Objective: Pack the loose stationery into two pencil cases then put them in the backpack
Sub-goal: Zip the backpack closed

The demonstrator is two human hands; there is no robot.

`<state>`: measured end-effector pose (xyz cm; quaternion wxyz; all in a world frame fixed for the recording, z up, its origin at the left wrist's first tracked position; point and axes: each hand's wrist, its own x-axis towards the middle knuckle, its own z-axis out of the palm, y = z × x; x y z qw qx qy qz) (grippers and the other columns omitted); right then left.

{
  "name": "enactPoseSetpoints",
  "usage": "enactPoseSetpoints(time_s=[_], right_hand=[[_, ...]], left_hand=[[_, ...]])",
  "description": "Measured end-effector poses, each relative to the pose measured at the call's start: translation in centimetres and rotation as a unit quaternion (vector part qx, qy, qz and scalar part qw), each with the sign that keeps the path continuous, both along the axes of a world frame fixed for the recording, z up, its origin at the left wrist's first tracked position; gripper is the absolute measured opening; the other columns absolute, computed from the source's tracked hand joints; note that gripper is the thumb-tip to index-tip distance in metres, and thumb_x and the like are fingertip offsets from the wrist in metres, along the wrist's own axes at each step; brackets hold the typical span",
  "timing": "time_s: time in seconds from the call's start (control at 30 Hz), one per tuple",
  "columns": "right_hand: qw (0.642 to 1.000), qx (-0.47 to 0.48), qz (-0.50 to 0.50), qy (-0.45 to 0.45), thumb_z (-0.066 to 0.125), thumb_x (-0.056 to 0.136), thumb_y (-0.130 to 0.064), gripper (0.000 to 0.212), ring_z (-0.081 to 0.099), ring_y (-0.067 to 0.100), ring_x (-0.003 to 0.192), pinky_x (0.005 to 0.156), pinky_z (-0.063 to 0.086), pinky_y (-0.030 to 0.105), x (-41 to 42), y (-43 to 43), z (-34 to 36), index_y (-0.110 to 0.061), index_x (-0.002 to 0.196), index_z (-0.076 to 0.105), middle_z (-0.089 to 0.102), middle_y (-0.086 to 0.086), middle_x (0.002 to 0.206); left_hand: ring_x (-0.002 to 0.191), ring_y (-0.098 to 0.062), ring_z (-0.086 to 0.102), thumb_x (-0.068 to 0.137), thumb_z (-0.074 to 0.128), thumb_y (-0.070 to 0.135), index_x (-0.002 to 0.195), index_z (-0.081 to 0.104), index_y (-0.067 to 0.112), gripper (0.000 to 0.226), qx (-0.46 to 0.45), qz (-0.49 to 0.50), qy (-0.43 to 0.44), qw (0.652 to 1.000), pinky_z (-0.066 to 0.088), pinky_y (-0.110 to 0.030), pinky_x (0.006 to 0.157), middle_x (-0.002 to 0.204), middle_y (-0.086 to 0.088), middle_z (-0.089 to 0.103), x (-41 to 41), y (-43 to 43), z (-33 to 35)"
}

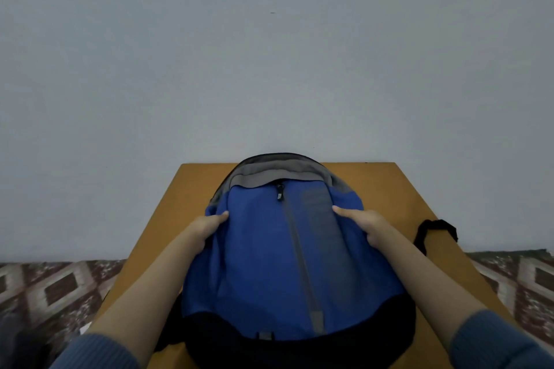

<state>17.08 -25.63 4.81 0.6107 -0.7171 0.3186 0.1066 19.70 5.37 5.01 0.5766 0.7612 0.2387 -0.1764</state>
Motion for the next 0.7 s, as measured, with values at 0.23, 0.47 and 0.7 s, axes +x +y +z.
enactPoseSetpoints(time_s=[0.23, 0.47, 0.7], right_hand=[[0.987, 0.065, -0.039, -0.142, 0.063, 0.088, -0.009, 0.026, 0.058, 0.023, 0.073, 0.063, 0.049, 0.033, -2.2, 1.9, 2.1, 0.006, 0.109, 0.06, 0.064, 0.018, 0.108], [0.949, 0.126, -0.018, -0.287, 0.061, 0.088, -0.007, 0.013, 0.064, 0.022, 0.08, 0.079, 0.054, 0.037, -3.7, 2.4, 7.5, 0.0, 0.099, 0.064, 0.067, 0.01, 0.09], [0.929, 0.133, -0.017, -0.344, 0.062, 0.088, -0.016, 0.008, 0.065, 0.021, 0.085, 0.079, 0.053, 0.035, -4.5, 2.0, 12.0, -0.009, 0.092, 0.063, 0.068, 0.008, 0.093]], left_hand=[[0.107, -0.037, 0.055, 0.092, 0.059, 0.015, 0.127, 0.047, -0.006, 0.042, -0.072, 0.082, -0.071, 0.991, 0.046, -0.039, 0.08, 0.123, -0.02, 0.056, -1.7, -0.7, 1.7], [0.102, -0.03, 0.058, 0.093, 0.056, 0.02, 0.127, 0.051, 0.006, 0.037, -0.115, 0.096, -0.248, 0.957, 0.048, -0.039, 0.084, 0.116, -0.012, 0.06, -3.2, 0.3, 6.9], [0.093, -0.025, 0.062, 0.094, 0.055, 0.019, 0.113, 0.057, 0.009, 0.022, -0.165, 0.09, -0.34, 0.921, 0.049, -0.038, 0.082, 0.105, -0.008, 0.064, -4.2, 1.0, 11.7]])
